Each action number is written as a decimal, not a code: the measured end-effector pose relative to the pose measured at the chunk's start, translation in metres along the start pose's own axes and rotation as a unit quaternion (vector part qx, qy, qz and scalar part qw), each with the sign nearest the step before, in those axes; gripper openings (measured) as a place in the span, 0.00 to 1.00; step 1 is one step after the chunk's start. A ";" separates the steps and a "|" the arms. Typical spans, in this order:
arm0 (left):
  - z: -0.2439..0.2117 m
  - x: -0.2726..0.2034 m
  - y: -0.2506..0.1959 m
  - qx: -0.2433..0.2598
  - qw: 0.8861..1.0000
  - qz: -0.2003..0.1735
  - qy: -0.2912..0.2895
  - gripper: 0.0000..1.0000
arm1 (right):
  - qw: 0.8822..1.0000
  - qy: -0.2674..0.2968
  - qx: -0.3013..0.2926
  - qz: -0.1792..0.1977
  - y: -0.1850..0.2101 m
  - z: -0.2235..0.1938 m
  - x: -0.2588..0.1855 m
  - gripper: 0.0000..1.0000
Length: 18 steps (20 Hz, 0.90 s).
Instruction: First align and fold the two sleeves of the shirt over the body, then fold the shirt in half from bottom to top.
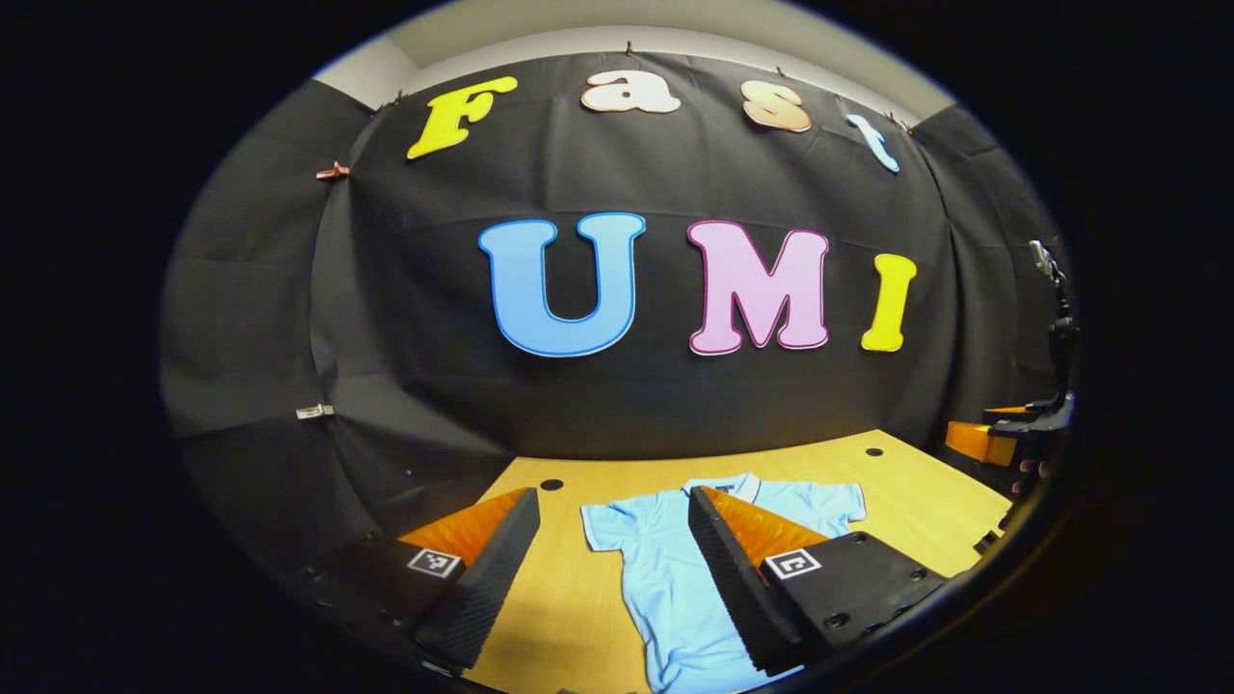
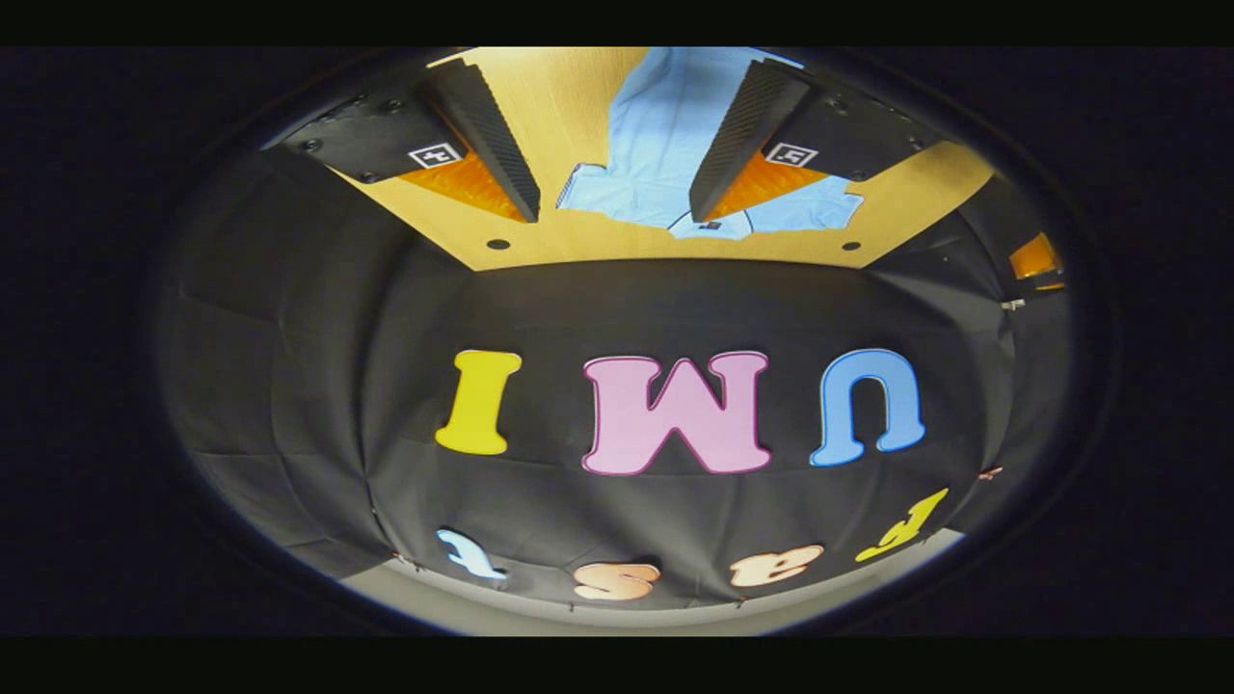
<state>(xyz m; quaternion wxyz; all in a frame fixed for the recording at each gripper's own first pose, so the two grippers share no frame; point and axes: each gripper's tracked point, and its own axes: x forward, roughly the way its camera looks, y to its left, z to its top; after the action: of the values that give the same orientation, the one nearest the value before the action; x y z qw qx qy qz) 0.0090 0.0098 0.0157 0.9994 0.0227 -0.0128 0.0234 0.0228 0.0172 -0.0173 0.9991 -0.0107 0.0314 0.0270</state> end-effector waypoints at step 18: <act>-0.004 0.017 -0.023 -0.023 0.999 -0.036 0.010 0.98 | 1.000 -0.002 -0.020 0.012 -0.006 0.004 0.051 0.97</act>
<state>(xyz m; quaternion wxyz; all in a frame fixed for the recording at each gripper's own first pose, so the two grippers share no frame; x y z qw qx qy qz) 0.0276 -0.0122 0.0114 0.9999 0.0004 -0.0024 -0.0124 0.0739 0.0141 -0.0165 0.9983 -0.0305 0.0292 0.0394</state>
